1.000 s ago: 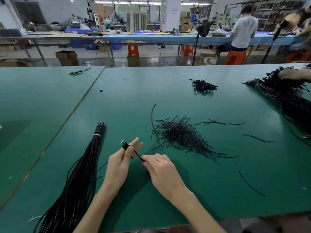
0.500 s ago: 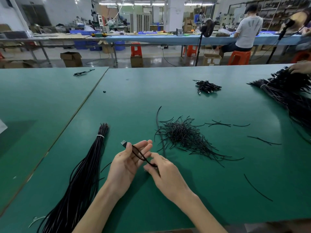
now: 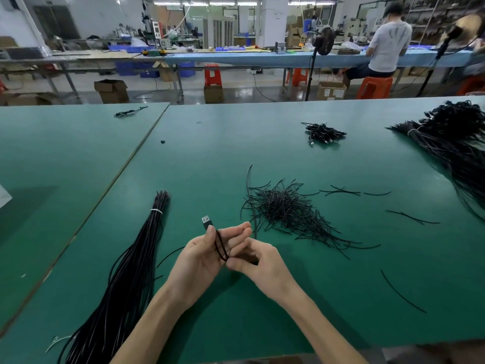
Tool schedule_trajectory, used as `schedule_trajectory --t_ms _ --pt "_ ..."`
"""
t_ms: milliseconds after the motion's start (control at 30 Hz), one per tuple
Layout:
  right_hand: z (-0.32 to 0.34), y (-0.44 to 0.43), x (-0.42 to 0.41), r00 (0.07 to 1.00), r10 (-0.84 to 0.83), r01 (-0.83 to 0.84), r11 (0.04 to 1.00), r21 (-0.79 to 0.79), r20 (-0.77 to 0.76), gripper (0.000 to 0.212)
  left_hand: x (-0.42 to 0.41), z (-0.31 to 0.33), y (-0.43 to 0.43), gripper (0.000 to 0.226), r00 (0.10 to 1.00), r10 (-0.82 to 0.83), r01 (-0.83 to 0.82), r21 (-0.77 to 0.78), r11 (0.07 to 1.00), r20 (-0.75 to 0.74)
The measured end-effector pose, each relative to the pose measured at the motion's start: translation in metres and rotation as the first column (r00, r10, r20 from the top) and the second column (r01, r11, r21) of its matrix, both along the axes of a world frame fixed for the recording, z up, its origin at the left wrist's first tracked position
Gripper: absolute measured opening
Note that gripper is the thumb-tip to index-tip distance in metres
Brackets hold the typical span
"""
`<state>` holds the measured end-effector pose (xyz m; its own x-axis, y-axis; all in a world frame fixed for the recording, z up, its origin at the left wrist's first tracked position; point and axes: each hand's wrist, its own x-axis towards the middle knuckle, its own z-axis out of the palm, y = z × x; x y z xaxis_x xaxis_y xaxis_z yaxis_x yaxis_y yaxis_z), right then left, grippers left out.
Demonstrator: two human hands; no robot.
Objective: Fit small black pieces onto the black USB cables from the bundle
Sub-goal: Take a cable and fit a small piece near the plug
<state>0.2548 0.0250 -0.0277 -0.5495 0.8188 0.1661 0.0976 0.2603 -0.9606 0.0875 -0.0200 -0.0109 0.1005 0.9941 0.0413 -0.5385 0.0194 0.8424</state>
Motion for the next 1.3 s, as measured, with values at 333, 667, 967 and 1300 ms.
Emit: schedule_trajectory --t_ms 333,667,967,1300 --pt "-0.003 -0.003 -0.001 0.999 0.009 -0.008 0.999 -0.031 0.031 0.017 0.007 -0.007 -0.002 0.056 0.990 0.060 -0.066 -0.044 0.997 -0.124" --pt "-0.005 -0.003 -0.004 0.994 0.057 -0.058 0.998 0.004 0.093 0.008 -0.007 -0.009 0.003 0.038 0.951 -0.055 0.072 -0.044 0.996 0.304" --pt "-0.012 -0.001 -0.005 0.910 -0.280 0.135 0.897 0.421 0.304 0.013 -0.023 -0.005 -0.005 0.048 0.974 0.199 -0.194 -0.058 0.979 0.112" --pt "-0.006 0.000 0.000 0.902 -0.365 0.301 0.915 0.267 0.232 0.013 0.015 -0.019 -0.009 0.011 -0.039 0.595 0.126 0.586 0.800 -0.803"
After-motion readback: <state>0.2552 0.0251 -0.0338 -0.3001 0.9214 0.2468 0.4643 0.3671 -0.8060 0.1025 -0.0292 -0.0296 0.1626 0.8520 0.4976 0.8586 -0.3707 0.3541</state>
